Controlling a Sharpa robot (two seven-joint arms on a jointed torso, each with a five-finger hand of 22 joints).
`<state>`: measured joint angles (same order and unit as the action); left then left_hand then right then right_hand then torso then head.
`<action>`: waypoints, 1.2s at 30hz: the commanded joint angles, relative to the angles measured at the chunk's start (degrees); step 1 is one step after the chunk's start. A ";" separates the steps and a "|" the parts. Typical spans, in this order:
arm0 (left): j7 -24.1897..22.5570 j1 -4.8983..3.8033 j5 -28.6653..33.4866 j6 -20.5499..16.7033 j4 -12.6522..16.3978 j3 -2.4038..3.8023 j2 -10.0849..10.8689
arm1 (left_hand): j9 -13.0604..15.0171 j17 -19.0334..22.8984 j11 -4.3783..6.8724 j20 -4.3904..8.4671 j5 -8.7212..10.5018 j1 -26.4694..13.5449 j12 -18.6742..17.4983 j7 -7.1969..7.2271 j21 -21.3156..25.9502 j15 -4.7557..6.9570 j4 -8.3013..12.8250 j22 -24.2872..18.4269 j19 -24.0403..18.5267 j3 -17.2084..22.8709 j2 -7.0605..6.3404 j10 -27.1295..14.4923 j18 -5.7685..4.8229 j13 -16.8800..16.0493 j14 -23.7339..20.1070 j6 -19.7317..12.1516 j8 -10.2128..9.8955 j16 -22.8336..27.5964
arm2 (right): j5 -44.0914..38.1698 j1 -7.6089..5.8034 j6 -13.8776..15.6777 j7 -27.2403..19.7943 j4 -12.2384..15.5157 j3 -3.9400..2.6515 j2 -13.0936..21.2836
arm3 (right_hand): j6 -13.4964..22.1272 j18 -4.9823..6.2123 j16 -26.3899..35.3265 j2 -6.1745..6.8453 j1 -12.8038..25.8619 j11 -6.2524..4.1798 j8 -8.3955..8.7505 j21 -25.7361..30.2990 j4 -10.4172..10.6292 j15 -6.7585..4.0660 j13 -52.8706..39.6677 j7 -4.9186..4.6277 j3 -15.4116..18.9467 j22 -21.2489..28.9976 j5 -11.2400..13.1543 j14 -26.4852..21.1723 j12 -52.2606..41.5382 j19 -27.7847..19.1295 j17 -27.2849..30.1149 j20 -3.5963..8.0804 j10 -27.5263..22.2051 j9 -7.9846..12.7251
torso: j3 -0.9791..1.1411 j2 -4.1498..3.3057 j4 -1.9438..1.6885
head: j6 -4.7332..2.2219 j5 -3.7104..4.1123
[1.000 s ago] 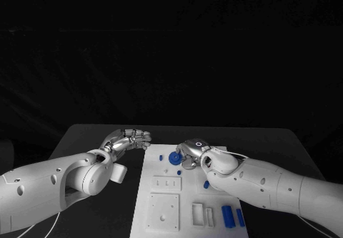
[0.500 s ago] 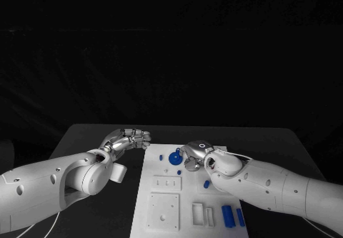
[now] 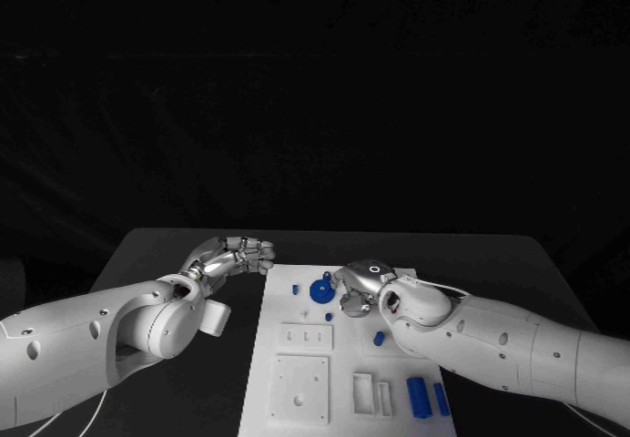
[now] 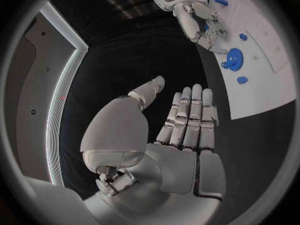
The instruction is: Assemble the parts on the task board
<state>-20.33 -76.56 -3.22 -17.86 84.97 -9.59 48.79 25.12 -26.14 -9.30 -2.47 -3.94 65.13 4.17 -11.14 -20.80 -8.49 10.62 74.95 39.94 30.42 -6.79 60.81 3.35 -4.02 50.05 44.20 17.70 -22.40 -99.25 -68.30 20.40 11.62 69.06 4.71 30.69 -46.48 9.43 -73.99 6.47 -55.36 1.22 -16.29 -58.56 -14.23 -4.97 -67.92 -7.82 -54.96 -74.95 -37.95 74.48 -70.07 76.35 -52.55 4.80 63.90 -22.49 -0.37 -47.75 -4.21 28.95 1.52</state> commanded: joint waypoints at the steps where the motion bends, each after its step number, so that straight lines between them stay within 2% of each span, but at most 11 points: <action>1: -0.52 -0.08 -0.19 0.67 0.11 0.05 -0.01 | -0.09 -0.09 -0.46 -0.26 0.25 -0.55 -0.30 -0.14 0.25 -0.01 0.23 0.90 0.29 0.06 0.06 0.05 0.59 0.07 0.24 0.04 -0.21 0.28 | 1.33 -0.07 5.57 -0.91 0.69 -0.92 1.09 | -0.32 5.57 0.34 -0.18 -0.02 0.17 -0.09 -0.28 -0.06 0.06 0.07 -0.06 -0.44 -0.83 0.03 0.33 -0.10 0.13 -0.08 0.25 0.32 -0.12 | 0.01 0.02 -0.03 | -0.21 0.25; 4: -0.62 -0.08 -0.19 0.63 0.00 0.05 0.13 | -0.09 -0.10 -0.46 -0.26 0.25 -0.56 -0.30 -0.14 0.25 -0.01 0.23 0.91 0.29 0.06 0.05 0.05 0.59 0.07 0.24 0.04 -0.21 0.28 | 4.32 -0.13 8.16 -3.52 1.52 -2.23 2.35 | -0.40 5.57 0.39 1.45 -0.22 0.27 -0.22 -0.32 0.24 0.14 0.29 -0.15 0.21 -0.72 3.09 0.43 0.06 0.46 -0.13 0.39 0.23 -0.20 | -0.01 0.05 0.01 | -0.37 0.36; 9: -0.79 -0.08 -0.19 0.57 -0.71 0.05 0.12 | -0.09 -0.10 -0.46 -0.27 0.26 -0.56 -0.29 -0.14 0.25 -0.01 0.26 0.91 0.29 0.06 0.03 0.06 0.59 0.07 0.24 0.05 -0.21 0.29 | 9.10 -1.27 8.14 -7.20 3.33 -3.42 5.34 | -0.58 5.57 0.51 5.47 -1.96 0.47 -0.63 -0.15 2.12 0.35 0.29 -0.40 4.87 -0.41 12.03 0.61 -0.03 1.03 -0.24 0.86 0.37 -0.54 | 0.12 0.12 0.21 | -0.72 0.42; 11: -0.81 -0.08 -0.19 0.59 -1.22 0.05 0.07 | -0.09 -0.10 -0.45 -0.27 0.26 -0.56 -0.28 -0.13 0.25 -0.01 0.27 0.91 0.29 0.07 0.03 0.08 0.59 0.06 0.25 0.06 -0.20 0.29 | 11.68 -2.10 7.02 -9.11 4.07 -3.75 7.30 | -0.85 5.57 0.49 6.72 -2.48 0.69 -0.91 -0.19 1.90 0.57 0.27 -0.67 7.81 -0.45 17.75 0.64 -0.08 1.08 -0.33 1.00 0.26 -0.74 | 0.22 0.21 0.30 | -0.83 0.53; 13: -0.83 -0.08 -0.19 0.69 -1.67 0.05 0.00 | -0.08 -0.11 -0.44 -0.27 0.26 -0.57 -0.26 -0.12 0.24 -0.01 0.28 0.91 0.29 0.08 0.04 0.12 0.59 0.05 0.27 0.10 -0.18 0.28 | 16.01 -2.80 5.51 -10.64 4.51 -4.08 9.16 | -1.56 5.57 0.50 7.18 -3.30 1.03 -1.38 -0.14 1.28 0.86 0.20 -0.91 9.89 -0.50 22.77 0.58 -0.16 0.87 -0.41 1.07 0.11 -1.00 | 0.27 0.29 0.40 | -0.94 0.64; 17: -0.88 -0.07 -0.21 0.93 -2.49 0.04 -0.22 | -0.06 -0.26 -0.28 -0.26 0.28 -0.64 0.06 -0.05 0.13 0.01 0.40 0.99 0.39 0.13 0.10 0.85 0.62 -0.09 0.73 0.28 -0.08 0.06 | 23.43 -3.65 2.03 -15.36 3.81 -4.70 12.43 | -2.29 5.57 0.64 7.18 -4.78 0.87 -1.79 0.00 0.42 0.72 0.28 -0.78 13.06 -0.62 26.20 0.44 -0.07 0.28 -0.49 0.91 -0.45 -1.22 | 0.46 0.52 0.85 | -1.07 0.94; 20: -1.05 -0.06 -0.32 1.12 -3.24 0.04 -0.54 | -0.07 -0.44 -0.14 -0.18 0.29 -0.74 0.29 -0.03 -0.01 0.16 0.52 1.07 0.48 0.13 0.11 1.50 0.63 -0.18 1.20 0.35 -0.05 -0.23 | 27.46 -3.74 0.48 -19.17 1.52 -5.65 14.95 | -2.54 5.57 0.99 6.58 -5.65 0.83 -1.86 0.15 -0.74 0.70 0.99 -0.71 16.15 -0.84 26.40 0.11 0.71 -0.69 -0.48 0.44 -1.99 -1.29 | 0.68 0.74 1.28 | -1.14 1.00; 26: -1.15 -0.02 -0.33 1.48 -3.53 0.02 -0.69 | -0.07 -0.47 -0.07 -0.15 0.30 -0.76 0.34 -0.01 -0.05 0.18 0.60 1.08 0.48 0.15 0.14 1.70 0.62 -0.20 1.24 0.39 -0.03 -0.25 | 28.14 -3.73 -2.08 -21.23 -3.39 -5.66 15.93 | -2.35 5.57 1.16 5.92 -6.13 0.88 -1.69 0.09 -2.31 0.73 1.28 -0.79 22.22 -1.01 23.07 -0.15 0.90 -1.71 -0.65 0.17 -2.94 -1.35 | 1.17 0.92 1.74 | -0.88 0.97; 30: -1.18 0.04 -0.33 1.76 -3.59 0.02 -0.86 | -0.07 -0.48 -0.06 -0.14 0.30 -0.76 0.35 -0.01 -0.05 0.19 0.61 1.08 0.48 0.15 0.14 1.73 0.61 -0.20 1.24 0.40 -0.02 -0.26 | 28.06 -3.45 -2.70 -21.94 -5.19 -5.65 15.63 | -2.37 5.57 1.22 5.73 -7.07 0.87 -1.62 0.10 -2.31 0.72 1.35 -0.78 23.53 -0.99 22.71 -0.24 0.94 -1.98 -0.73 0.21 -3.17 -1.34 | 1.52 0.87 1.90 | -0.56 1.42; 34: -1.20 0.09 -0.33 1.91 -3.57 0.01 -0.93 | -0.08 -0.49 -0.04 -0.14 0.30 -0.77 0.36 0.00 -0.05 0.19 0.62 1.08 0.46 0.15 0.15 1.77 0.61 -0.20 1.24 0.40 -0.02 -0.26 | 26.72 -2.17 -3.08 -22.23 -6.58 -5.65 14.75 | -2.44 5.57 1.23 5.58 -7.62 0.87 -1.61 0.10 -2.34 0.72 1.35 -0.77 24.04 -0.98 22.82 -0.26 0.90 -2.08 -0.78 0.19 -3.20 -1.34 | 1.71 0.82 1.94 | -0.31 1.49; 36: -1.21 0.15 -0.33 2.02 -3.57 0.01 -1.00 | -0.08 -0.50 0.02 -0.13 0.32 -0.80 0.43 0.00 -0.06 0.19 0.66 1.08 0.43 0.14 0.18 1.96 0.58 -0.22 1.23 0.40 -0.03 -0.26 | 25.98 -1.50 -3.41 -22.41 -7.63 -5.65 14.00 | -2.47 5.57 1.25 5.52 -7.89 0.87 -1.59 0.10 -2.35 0.72 1.38 -0.77 24.24 -0.98 22.88 -0.28 0.92 -2.15 -0.79 0.16 -3.25 -1.33 | 1.92 0.77 1.98 | -0.19 1.51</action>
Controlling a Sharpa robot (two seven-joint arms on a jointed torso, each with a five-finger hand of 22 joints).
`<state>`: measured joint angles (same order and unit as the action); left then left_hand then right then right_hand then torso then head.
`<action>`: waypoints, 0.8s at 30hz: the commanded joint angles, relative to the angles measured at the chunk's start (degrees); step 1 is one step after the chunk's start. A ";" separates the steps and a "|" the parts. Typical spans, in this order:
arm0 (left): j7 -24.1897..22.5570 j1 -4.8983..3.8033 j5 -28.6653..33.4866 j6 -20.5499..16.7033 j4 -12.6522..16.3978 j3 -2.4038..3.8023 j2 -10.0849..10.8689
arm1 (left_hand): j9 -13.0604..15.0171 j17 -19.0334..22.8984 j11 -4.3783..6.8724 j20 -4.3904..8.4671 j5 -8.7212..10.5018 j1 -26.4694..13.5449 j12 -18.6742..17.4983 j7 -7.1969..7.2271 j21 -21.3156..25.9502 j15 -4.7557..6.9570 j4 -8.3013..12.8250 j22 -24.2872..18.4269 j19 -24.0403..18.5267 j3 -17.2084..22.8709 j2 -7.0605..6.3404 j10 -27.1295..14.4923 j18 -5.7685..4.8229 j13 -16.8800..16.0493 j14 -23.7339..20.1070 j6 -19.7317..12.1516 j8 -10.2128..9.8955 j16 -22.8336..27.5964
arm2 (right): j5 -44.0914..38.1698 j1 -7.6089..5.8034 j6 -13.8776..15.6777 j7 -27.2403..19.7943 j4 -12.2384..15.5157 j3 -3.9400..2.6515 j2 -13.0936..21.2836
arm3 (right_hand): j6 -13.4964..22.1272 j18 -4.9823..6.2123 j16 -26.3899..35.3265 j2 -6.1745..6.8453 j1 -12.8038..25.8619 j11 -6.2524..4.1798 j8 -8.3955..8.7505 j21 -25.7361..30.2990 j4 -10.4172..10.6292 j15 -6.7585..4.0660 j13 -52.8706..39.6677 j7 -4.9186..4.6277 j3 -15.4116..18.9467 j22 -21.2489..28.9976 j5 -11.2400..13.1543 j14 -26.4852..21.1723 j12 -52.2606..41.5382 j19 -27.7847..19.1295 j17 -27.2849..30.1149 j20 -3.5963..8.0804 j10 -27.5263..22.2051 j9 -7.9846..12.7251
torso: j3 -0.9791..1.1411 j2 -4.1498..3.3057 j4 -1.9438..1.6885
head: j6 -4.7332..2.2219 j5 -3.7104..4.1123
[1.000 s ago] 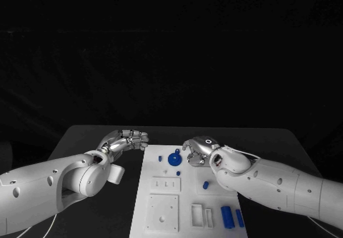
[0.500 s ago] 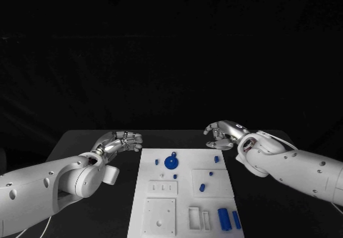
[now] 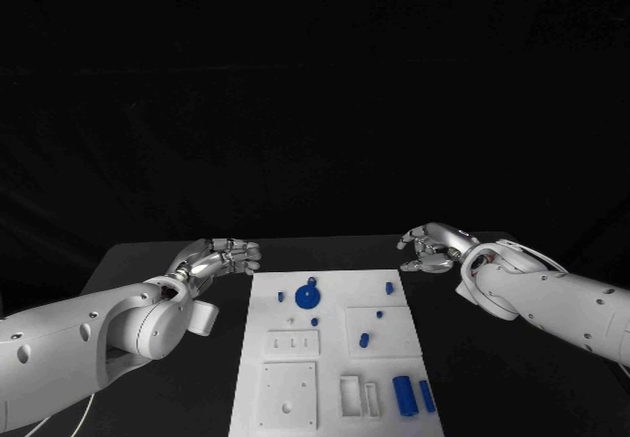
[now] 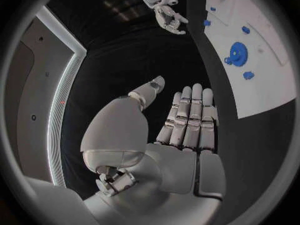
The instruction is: Assemble the parts on the task board
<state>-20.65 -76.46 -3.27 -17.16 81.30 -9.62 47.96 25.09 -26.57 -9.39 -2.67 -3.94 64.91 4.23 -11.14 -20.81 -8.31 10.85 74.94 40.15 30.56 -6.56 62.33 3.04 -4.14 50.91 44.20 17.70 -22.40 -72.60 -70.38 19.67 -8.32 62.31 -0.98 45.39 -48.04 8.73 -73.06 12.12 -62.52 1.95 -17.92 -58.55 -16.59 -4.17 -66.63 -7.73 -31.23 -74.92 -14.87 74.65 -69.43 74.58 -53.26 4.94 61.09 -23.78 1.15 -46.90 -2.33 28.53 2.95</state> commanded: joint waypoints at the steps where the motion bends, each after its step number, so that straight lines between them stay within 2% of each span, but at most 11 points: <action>1: -0.90 0.10 -0.28 1.36 0.10 0.04 -0.22 | -0.06 -0.07 0.13 0.07 0.32 -0.58 0.39 0.00 -0.06 0.01 0.45 1.10 0.21 0.01 -0.03 0.49 0.89 -0.11 0.36 0.40 -0.03 -0.26 | -0.67 0.97 -2.70 -2.54 -1.31 0.04 -1.03 | -0.93 6.27 0.33 -0.16 -0.83 0.13 0.04 0.09 0.01 -0.07 0.09 -0.86 0.59 -1.00 -0.17 -0.47 0.28 -0.41 -0.08 0.00 -0.46 -0.03 | 0.49 -0.09 0.13 | 0.32 0.07; 6: -0.89 0.34 -0.29 1.53 0.01 0.03 -0.40 | -0.07 -0.09 0.19 0.08 0.32 -0.60 0.44 0.00 -0.07 0.01 0.49 1.10 0.20 0.01 0.00 0.64 0.88 -0.13 0.36 0.40 -0.03 -0.26 | -1.60 2.48 -3.11 -2.71 -3.54 0.05 -2.50 | -0.91 6.27 0.38 -0.22 -1.25 0.14 0.11 0.11 0.00 -0.06 0.12 -0.87 0.90 -1.00 -0.21 -0.53 0.31 -0.55 -0.10 -0.09 -0.55 0.00 | 0.92 -0.12 0.10 | 0.63 0.00; 13: -0.87 0.50 -0.29 1.57 -0.05 0.03 -0.39 | -0.07 -0.09 0.21 0.09 0.32 -0.61 0.44 0.00 -0.07 0.01 0.51 1.10 0.19 0.01 0.01 0.69 0.87 -0.13 0.36 0.39 -0.04 -0.26 | -1.82 4.00 -4.12 -2.97 -5.14 0.06 -3.28 | -0.62 6.27 0.49 -0.31 -1.72 0.24 0.40 0.15 0.01 0.03 0.17 -0.97 1.53 -1.00 -1.06 -0.70 0.38 -0.85 -0.14 -0.27 -0.79 0.15 | 1.22 -0.17 -0.03 | 1.18 -0.03; 18: -0.87 0.52 -0.29 1.62 -0.11 0.03 -0.41 | -0.08 -0.09 0.22 0.09 0.32 -0.62 0.43 -0.01 -0.07 0.01 0.54 1.10 0.18 0.01 0.00 0.70 0.87 -0.12 0.35 0.38 -0.04 -0.25 | -1.79 4.54 -4.23 -3.07 -5.24 0.06 -3.39 | -0.20 6.27 0.56 -0.33 -2.16 0.39 0.79 0.16 0.01 0.16 0.19 -1.13 2.18 -1.00 -2.99 -0.89 0.41 -1.14 -0.25 -0.39 -1.11 0.36 | 1.11 -0.12 0.14 | 1.34 -0.06; 24: -0.85 0.54 -0.29 1.65 -0.11 0.03 -0.41 | -0.08 -0.10 0.22 0.09 0.32 -0.64 0.42 -0.01 -0.08 0.01 0.55 1.10 0.17 0.00 0.01 0.70 0.86 -0.11 0.33 0.37 -0.05 -0.25 | -0.91 4.87 -3.49 -3.10 -5.34 0.06 -3.85 | -0.01 6.27 0.57 -0.35 -2.10 0.45 0.94 0.15 0.05 0.22 0.20 -1.19 2.50 -1.00 -3.25 -0.95 0.41 -1.20 -0.29 -0.41 -1.21 0.44 | 1.04 -0.11 0.15 | 1.38 -0.02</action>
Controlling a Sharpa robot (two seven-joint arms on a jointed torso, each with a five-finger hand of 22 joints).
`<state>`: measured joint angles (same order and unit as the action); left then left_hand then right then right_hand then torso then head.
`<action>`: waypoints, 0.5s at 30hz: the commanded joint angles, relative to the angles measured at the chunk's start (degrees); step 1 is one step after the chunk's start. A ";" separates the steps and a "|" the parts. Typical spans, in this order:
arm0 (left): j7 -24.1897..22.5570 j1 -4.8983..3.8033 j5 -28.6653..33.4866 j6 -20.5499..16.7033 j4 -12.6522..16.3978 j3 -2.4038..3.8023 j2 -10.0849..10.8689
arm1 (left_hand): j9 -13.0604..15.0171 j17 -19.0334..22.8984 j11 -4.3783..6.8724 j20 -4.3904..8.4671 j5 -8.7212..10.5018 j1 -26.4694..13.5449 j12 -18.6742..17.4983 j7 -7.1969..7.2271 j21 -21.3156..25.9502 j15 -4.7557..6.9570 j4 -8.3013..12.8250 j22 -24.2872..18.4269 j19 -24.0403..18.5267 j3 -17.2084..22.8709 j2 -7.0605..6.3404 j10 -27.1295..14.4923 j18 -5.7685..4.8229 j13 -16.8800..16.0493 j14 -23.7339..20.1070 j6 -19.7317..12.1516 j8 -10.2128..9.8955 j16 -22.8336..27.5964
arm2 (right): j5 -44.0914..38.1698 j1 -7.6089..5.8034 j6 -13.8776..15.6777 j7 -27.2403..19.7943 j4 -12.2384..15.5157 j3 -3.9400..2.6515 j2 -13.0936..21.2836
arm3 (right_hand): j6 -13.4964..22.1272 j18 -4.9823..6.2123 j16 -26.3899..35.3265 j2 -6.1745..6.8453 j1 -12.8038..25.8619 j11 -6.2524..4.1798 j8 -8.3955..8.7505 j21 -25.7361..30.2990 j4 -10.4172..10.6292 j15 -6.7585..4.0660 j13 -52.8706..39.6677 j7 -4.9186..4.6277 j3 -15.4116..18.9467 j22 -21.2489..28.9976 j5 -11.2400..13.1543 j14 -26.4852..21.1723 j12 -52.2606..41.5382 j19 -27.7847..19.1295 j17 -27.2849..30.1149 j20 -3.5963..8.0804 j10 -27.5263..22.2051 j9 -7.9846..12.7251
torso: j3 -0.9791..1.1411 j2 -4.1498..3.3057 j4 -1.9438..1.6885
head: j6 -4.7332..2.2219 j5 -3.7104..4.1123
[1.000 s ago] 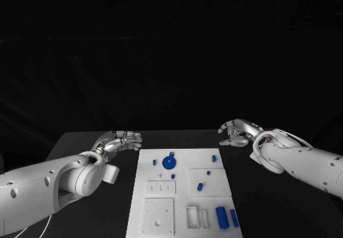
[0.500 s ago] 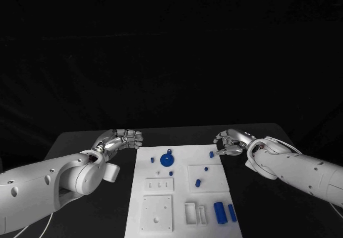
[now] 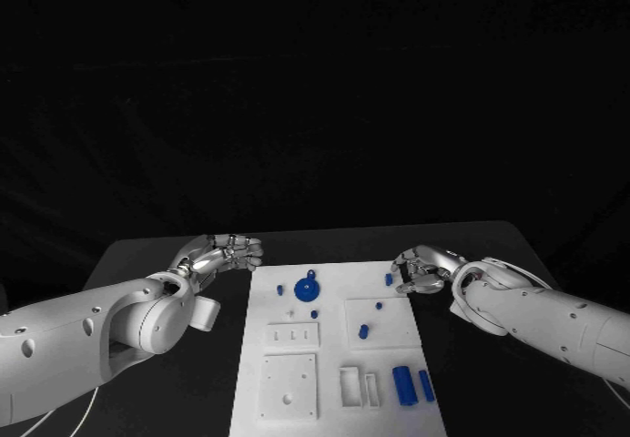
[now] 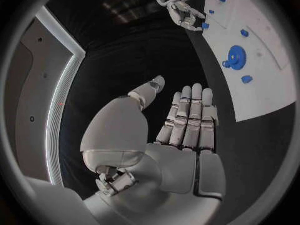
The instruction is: Assemble the parts on the task board
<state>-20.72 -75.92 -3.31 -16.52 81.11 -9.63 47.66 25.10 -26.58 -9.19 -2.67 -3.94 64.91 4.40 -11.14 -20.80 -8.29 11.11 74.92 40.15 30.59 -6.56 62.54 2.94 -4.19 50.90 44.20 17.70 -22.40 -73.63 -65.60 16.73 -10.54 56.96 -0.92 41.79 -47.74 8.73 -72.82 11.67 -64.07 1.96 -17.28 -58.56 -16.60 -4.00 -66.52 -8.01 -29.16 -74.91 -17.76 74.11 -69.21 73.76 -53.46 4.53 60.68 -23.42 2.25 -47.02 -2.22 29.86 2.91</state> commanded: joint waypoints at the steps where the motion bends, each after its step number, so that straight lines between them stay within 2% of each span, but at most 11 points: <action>1: -0.77 0.00 -0.25 1.02 0.04 0.04 -0.12 | -0.09 -0.09 0.02 0.09 0.32 -0.64 0.23 -0.01 -0.08 0.00 0.29 1.11 0.17 -0.03 0.01 0.49 0.96 -0.05 0.35 0.37 -0.05 -0.24 | 0.30 0.13 -0.38 -0.84 -0.05 0.00 -0.36 | -0.27 6.27 0.33 0.04 -0.51 0.44 0.33 0.15 0.08 0.06 0.08 -0.91 0.51 -1.01 -0.32 -0.41 0.18 -0.38 -0.10 0.00 -0.82 0.09 | -0.08 0.02 0.00 | 0.07 0.05; 4: -0.76 0.01 -0.30 1.07 0.00 0.04 -0.18 | -0.09 -0.09 0.01 0.09 0.33 -0.65 0.22 -0.01 -0.08 0.00 0.30 1.11 0.16 -0.04 0.00 0.48 0.95 -0.04 0.34 0.36 -0.05 -0.24 | 1.34 0.23 0.83 -0.67 -0.54 0.01 -0.75 | -0.26 6.27 0.33 -0.28 -0.36 0.44 0.37 0.14 0.14 0.05 0.08 -0.90 0.73 -1.00 0.11 -0.42 0.15 -0.39 -0.14 -0.01 -0.85 0.12 | -0.11 0.05 -0.05 | 0.05 0.15; 5: -0.76 0.02 -0.37 1.09 0.01 0.04 -0.18 | -0.10 -0.09 0.01 0.09 0.32 -0.65 0.22 -0.02 -0.08 -0.01 0.30 1.11 0.16 -0.04 0.01 0.48 0.95 -0.04 0.34 0.36 -0.05 -0.24 | 1.74 0.33 0.98 -0.58 -0.69 0.01 -0.87 | -0.30 6.27 0.32 -0.65 -0.19 0.43 0.38 0.14 0.23 0.06 0.09 -0.88 0.82 -0.97 1.02 -0.41 0.12 -0.38 -0.16 -0.03 -0.84 0.13 | -0.13 0.07 -0.08 | 0.08 0.23; 6: -0.76 0.03 -0.44 1.13 0.01 0.04 -0.13 | -0.10 -0.09 0.01 0.09 0.32 -0.65 0.22 -0.02 -0.08 -0.01 0.30 1.11 0.16 -0.03 0.01 0.48 0.95 -0.04 0.34 0.35 -0.06 -0.24 | 2.22 0.55 1.38 -0.52 -0.93 0.02 -1.07 | -0.34 6.27 0.31 -1.29 0.29 0.46 0.39 0.15 0.66 0.06 0.12 -0.90 0.83 -0.93 2.48 -0.39 0.11 -0.31 -0.18 -0.07 -0.81 0.15 | -0.16 0.09 -0.10 | 0.09 0.25; 7: -0.75 0.05 -0.45 1.12 -0.01 0.04 -0.13 | -0.10 -0.09 0.01 0.09 0.32 -0.66 0.21 -0.02 -0.08 -0.01 0.30 1.11 0.16 -0.03 0.02 0.48 0.95 -0.04 0.34 0.35 -0.06 -0.24 | 2.64 0.61 1.36 -0.52 -1.06 0.02 -1.21 | -0.28 6.27 0.32 -2.12 0.34 0.46 0.47 0.23 1.25 -0.04 0.17 -0.99 0.03 -0.83 6.37 -0.35 0.12 -0.24 -0.20 -0.02 -0.81 0.20 | -0.20 0.08 -0.11 | 0.10 0.25; 9: -0.74 0.06 -0.45 1.09 -0.08 0.04 -0.14 | -0.10 -0.09 0.01 0.09 0.32 -0.66 0.20 -0.02 -0.08 -0.01 0.31 1.11 0.15 -0.03 0.02 0.47 0.95 -0.03 0.33 0.35 -0.06 -0.24 | 3.41 0.82 1.41 -0.45 -1.31 0.03 -1.41 | -0.33 6.27 0.39 -2.66 0.58 0.47 0.61 0.37 2.45 0.06 0.25 -0.93 -1.69 -0.74 9.28 -0.30 0.12 -0.18 -0.21 -0.03 -0.78 0.34 | -0.21 0.08 -0.08 | 0.18 0.07; 10: -0.72 0.06 -0.45 1.09 -0.06 0.04 -0.12 | -0.10 -0.10 0.01 0.09 0.32 -0.67 0.20 -0.02 -0.08 -0.01 0.31 1.11 0.15 -0.03 0.02 0.47 0.94 -0.03 0.33 0.35 -0.06 -0.24 | 3.46 0.87 1.58 -0.44 -1.47 0.03 -1.58 | -0.43 6.27 0.41 -2.47 0.56 0.44 0.67 0.40 3.12 0.10 0.27 -0.93 -2.94 -0.75 10.60 -0.27 0.08 -0.12 -0.24 0.01 -0.77 0.42 | -0.20 0.07 -0.06 | 0.21 0.04; 15: -0.65 0.10 -0.45 1.23 -0.09 0.04 -0.17 | -0.11 -0.10 0.00 0.09 0.32 -0.69 0.18 -0.03 -0.08 -0.01 0.31 1.11 0.15 -0.04 0.03 0.46 0.94 -0.02 0.33 0.33 -0.07 -0.23 | 4.01 1.16 1.20 -0.36 -2.36 0.05 -2.47 | -0.50 6.27 0.41 -2.88 0.71 0.50 0.84 0.33 4.44 0.10 0.31 -0.97 -5.20 -0.83 12.63 -0.21 -0.03 -0.01 -0.34 0.11 -0.77 0.60 | -0.19 0.05 -0.08 | 0.26 -0.03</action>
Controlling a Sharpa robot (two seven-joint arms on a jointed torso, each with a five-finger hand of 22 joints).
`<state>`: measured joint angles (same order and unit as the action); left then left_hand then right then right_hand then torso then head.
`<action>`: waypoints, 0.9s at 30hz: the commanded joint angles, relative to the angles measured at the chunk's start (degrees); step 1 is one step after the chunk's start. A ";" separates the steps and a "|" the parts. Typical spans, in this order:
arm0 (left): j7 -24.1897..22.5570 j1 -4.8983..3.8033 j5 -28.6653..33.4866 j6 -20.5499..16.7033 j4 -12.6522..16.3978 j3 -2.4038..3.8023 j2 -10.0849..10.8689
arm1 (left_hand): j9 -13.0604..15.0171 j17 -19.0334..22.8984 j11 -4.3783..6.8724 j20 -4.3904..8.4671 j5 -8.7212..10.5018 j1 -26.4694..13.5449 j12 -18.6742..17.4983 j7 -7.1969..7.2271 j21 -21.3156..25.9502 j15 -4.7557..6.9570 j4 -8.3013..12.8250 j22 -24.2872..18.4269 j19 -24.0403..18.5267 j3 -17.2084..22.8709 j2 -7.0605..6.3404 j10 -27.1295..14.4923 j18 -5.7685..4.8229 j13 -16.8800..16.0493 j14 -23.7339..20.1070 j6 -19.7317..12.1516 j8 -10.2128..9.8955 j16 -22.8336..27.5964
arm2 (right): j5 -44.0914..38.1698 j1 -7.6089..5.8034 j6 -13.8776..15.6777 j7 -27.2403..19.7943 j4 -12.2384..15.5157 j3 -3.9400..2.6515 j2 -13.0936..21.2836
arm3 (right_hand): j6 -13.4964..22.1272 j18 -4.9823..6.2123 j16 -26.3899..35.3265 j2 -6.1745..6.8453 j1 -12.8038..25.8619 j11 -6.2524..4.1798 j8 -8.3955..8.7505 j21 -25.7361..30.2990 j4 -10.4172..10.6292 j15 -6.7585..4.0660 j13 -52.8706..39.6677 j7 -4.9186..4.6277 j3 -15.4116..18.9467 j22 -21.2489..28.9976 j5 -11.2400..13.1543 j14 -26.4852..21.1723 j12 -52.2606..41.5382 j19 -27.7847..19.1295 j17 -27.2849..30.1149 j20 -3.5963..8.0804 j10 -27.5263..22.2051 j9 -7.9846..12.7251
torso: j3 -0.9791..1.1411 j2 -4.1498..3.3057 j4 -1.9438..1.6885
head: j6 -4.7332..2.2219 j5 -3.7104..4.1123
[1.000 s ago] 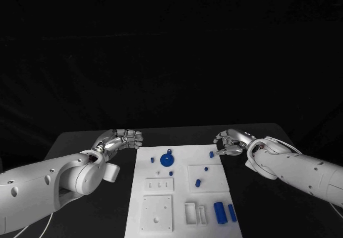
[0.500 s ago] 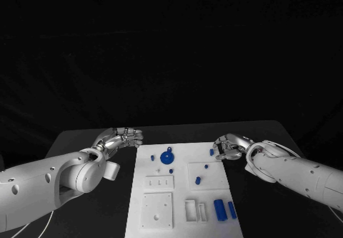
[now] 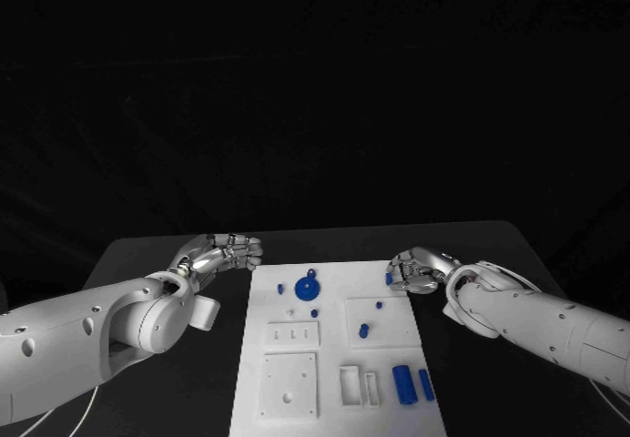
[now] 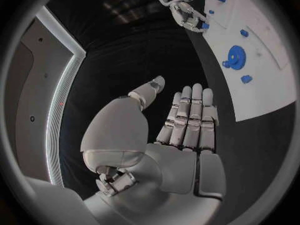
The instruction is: Assemble the parts on the task board
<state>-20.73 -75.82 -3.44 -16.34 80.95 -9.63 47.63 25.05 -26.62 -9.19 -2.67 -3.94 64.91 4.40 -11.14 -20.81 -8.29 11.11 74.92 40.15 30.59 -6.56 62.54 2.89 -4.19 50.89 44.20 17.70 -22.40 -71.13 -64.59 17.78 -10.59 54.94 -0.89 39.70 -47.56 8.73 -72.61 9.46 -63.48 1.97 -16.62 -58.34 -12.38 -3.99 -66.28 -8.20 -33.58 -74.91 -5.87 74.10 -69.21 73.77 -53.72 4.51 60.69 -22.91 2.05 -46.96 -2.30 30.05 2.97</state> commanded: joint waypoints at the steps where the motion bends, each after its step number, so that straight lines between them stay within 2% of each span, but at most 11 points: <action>1: -0.65 0.00 -0.33 1.09 0.06 0.04 -0.16 | -0.06 -0.05 0.00 0.09 0.32 -0.70 0.18 -0.03 -0.08 -0.01 0.31 1.11 0.14 -0.04 0.04 0.46 0.98 -0.02 0.33 0.33 -0.07 -0.23 | 1.51 0.19 0.03 -0.32 -0.43 0.02 -0.51 | -0.72 6.27 0.19 -0.66 0.09 0.49 0.19 0.10 0.33 0.10 0.07 -0.78 -1.12 -0.85 1.05 -0.19 -0.04 -0.02 -0.10 0.14 -0.78 0.11 | 0.00 -0.01 -0.01 | 0.09 -0.09; 6: -0.61 0.02 -0.33 1.07 0.04 0.04 -0.14 | -0.06 -0.06 -0.01 0.08 0.32 -0.73 0.17 -0.04 -0.08 -0.02 0.30 1.11 0.14 -0.04 0.05 0.46 0.97 -0.02 0.32 0.32 -0.08 -0.23 | 1.51 0.42 -0.74 -0.27 -0.72 0.08 -0.97 | -1.04 6.27 0.18 -0.98 0.13 0.46 0.13 0.04 0.97 0.07 0.08 -0.74 -2.43 -0.91 2.26 -0.15 -0.13 0.01 -0.17 0.16 -0.75 0.14 | -0.06 0.00 -0.04 | 0.20 -0.14; 13: -0.56 0.02 -0.33 1.10 -0.01 0.04 -0.10 | -0.08 -0.06 -0.02 0.09 0.33 -0.77 0.12 -0.05 -0.08 -0.02 0.31 1.10 0.12 -0.04 0.06 0.43 0.96 0.01 0.31 0.29 -0.10 -0.22 | 1.51 0.64 -0.89 -0.28 -0.95 0.10 -1.18 | -1.27 6.27 0.18 -1.05 0.14 0.41 0.04 -0.01 1.06 0.03 0.09 -0.69 -2.80 -0.94 2.42 -0.15 -0.15 0.01 -0.20 0.17 -0.76 0.12 | -0.03 0.03 0.11 | 0.19 -0.33; 18: -0.54 0.03 -0.33 1.10 -0.03 0.04 -0.06 | -0.09 -0.07 -0.04 0.09 0.32 -0.79 0.09 -0.06 -0.09 -0.02 0.32 1.10 0.12 -0.04 0.07 0.40 0.96 0.02 0.30 0.26 -0.11 -0.22 | 1.51 0.64 -0.86 -0.22 -1.21 0.10 -1.20 | -1.84 6.27 0.18 -1.38 0.06 0.30 -0.24 -0.07 1.08 -0.08 0.11 -0.56 -3.34 -0.98 2.73 -0.16 -0.19 -0.01 -0.24 0.19 -0.75 0.03 | -0.08 0.04 0.08 | 0.21 -0.27; 27: -0.46 0.03 -0.33 1.12 -0.04 0.04 -0.02 | -0.09 -0.07 -0.05 0.09 0.32 -0.80 0.07 -0.07 -0.09 -0.02 0.33 1.10 0.11 -0.04 0.08 0.39 0.95 0.03 0.30 0.25 -0.12 -0.22 | 1.51 0.64 -0.92 -0.33 -1.23 0.10 -1.15 | -2.43 6.27 0.16 -1.60 -0.11 0.09 -0.52 -0.14 1.30 -0.29 0.14 -0.35 -4.40 -0.99 3.01 -0.16 -0.24 -0.01 -0.31 0.25 -0.69 -0.08 | -0.03 0.04 0.12 | 0.26 -0.33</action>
<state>-20.67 -75.77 -3.52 -16.12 80.83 -9.63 47.67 25.01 -26.61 -9.19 -2.67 -3.94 64.68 4.39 -11.14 -20.80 -8.29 11.11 74.94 40.15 30.59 -6.33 62.54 3.40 -4.18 50.89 44.20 17.70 -22.40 -69.64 -64.07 17.74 -10.61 53.64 -0.86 38.57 -48.43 8.73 -72.62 8.51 -63.58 1.89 -16.92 -58.34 -10.99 -3.90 -66.23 -7.33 -37.65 -74.90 -3.11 74.00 -69.21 73.79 -53.98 4.49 60.36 -22.93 2.00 -46.91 -2.19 30.31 2.68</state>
